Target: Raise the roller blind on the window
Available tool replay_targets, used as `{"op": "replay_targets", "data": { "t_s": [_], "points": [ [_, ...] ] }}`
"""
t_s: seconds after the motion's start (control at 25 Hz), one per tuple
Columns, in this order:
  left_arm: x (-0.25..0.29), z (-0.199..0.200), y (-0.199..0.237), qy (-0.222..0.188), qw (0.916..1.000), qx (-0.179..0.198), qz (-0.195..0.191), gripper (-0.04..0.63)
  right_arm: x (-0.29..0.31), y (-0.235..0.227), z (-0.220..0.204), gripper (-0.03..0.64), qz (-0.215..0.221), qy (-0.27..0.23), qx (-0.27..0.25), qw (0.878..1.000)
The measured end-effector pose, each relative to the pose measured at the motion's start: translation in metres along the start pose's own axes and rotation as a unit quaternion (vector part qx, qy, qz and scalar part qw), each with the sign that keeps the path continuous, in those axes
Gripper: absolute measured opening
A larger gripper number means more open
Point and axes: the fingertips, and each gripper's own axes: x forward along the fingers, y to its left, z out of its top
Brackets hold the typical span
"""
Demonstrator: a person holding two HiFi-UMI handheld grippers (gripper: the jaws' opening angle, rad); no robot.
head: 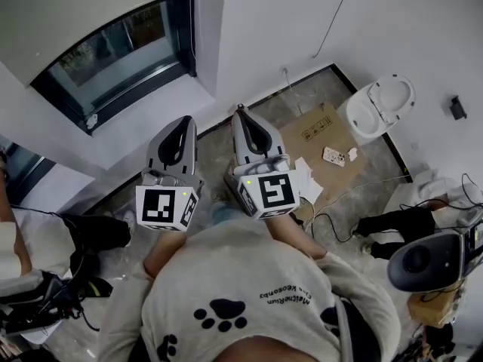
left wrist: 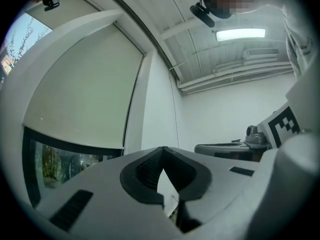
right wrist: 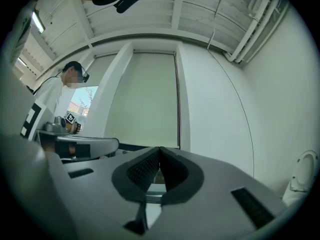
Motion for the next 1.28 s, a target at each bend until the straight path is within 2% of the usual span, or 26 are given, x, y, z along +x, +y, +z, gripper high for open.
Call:
{"op": "replay_targets", "data": {
  "t_s": [0.4, 0.72, 1.04, 1.28],
  "points": [
    [0.087, -0.003, 0.034, 0.001, 0.9997, -0.002, 0.024, 0.008, 0.085, -0.047, -0.005, 0.009, 0.031, 0.003, 0.001, 1.0],
    [0.125, -0.008, 0.048, 0.003, 0.9992, -0.004, 0.04, 0.008, 0.123, -0.065, -0.014, 0.009, 0.056, 0.01, 0.008, 0.998],
    [0.147, -0.021, 0.061, 0.01, 0.9993, -0.012, 0.034, 0.008, 0.147, -0.074, -0.032, 0.009, 0.059, 0.022, 0.015, 0.998],
    [0.182, -0.024, 0.09, 0.006, 0.9997, -0.012, 0.02, 0.008, 0.193, -0.082, -0.033, 0.009, 0.049, 0.013, 0.013, 0.999]
  ]
}}
